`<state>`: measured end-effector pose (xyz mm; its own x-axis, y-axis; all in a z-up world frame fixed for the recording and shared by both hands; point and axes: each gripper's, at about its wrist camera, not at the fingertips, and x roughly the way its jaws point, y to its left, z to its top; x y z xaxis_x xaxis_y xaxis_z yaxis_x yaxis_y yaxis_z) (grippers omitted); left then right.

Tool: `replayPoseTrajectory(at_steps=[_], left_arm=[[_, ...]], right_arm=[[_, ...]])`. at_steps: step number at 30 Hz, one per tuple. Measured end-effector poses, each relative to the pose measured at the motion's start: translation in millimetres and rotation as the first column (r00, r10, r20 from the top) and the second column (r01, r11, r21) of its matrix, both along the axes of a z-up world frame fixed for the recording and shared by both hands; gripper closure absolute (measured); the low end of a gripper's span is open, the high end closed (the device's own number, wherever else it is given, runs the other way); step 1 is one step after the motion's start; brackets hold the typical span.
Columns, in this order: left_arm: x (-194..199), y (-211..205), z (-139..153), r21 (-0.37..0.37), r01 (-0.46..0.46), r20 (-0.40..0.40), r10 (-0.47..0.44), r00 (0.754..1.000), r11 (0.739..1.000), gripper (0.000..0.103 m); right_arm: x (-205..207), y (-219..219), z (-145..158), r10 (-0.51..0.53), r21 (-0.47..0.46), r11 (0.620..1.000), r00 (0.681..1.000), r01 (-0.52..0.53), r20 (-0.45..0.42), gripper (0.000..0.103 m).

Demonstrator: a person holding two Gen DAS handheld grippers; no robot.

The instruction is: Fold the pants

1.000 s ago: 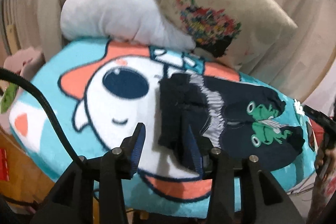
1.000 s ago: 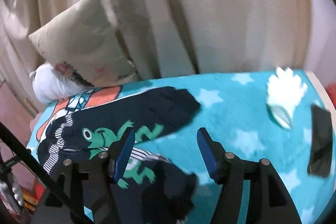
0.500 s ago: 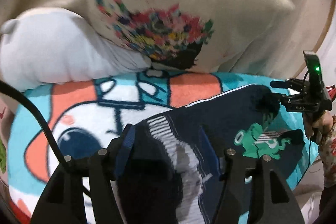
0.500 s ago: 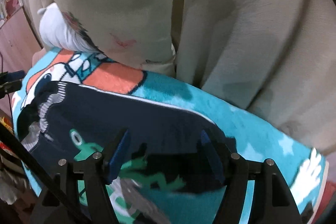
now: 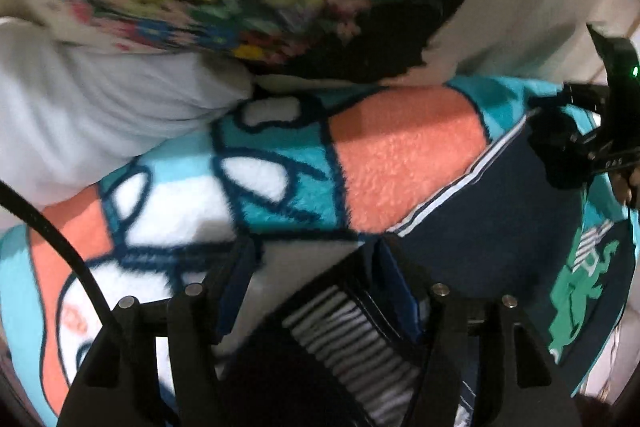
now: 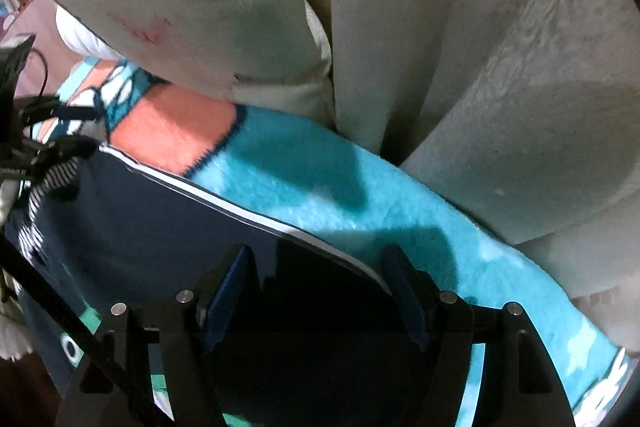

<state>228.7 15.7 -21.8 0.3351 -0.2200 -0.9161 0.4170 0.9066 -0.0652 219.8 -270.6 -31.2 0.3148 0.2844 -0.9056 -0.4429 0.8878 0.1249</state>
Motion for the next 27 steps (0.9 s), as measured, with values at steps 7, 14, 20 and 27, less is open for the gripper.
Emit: replayPoseTrajectory(at_steps=[7, 14, 20, 27], left_arm=[[-17, -15, -1, 0.048, 0.118, 0.021, -0.119, 0.993, 0.992, 0.036], [-37, -21, 13, 0.039, 0.131, 0.054, -0.133, 0.990, 0.991, 0.092], [-77, -11, 48, 0.028, 0.089, 0.141, -0.092, 0.986, 0.996, 0.094], [-138, 7, 81, -0.035, 0.044, 0.208, -0.036, 0.977, 0.998, 0.096]], right_arm=[[-10, 8, -2, 0.057, -0.022, 0.998, 0.998, -0.056, 0.037, 0.021], [-18, 4, 9, 0.018, 0.086, 0.996, 1.000, -0.017, -0.006, 0.095], [-42, 0, 46, -0.034, 0.114, 0.993, 0.996, 0.024, 0.079, 0.096], [-107, 6, 85, -0.058, 0.146, 0.989, 0.985, 0.034, 0.163, 0.096]])
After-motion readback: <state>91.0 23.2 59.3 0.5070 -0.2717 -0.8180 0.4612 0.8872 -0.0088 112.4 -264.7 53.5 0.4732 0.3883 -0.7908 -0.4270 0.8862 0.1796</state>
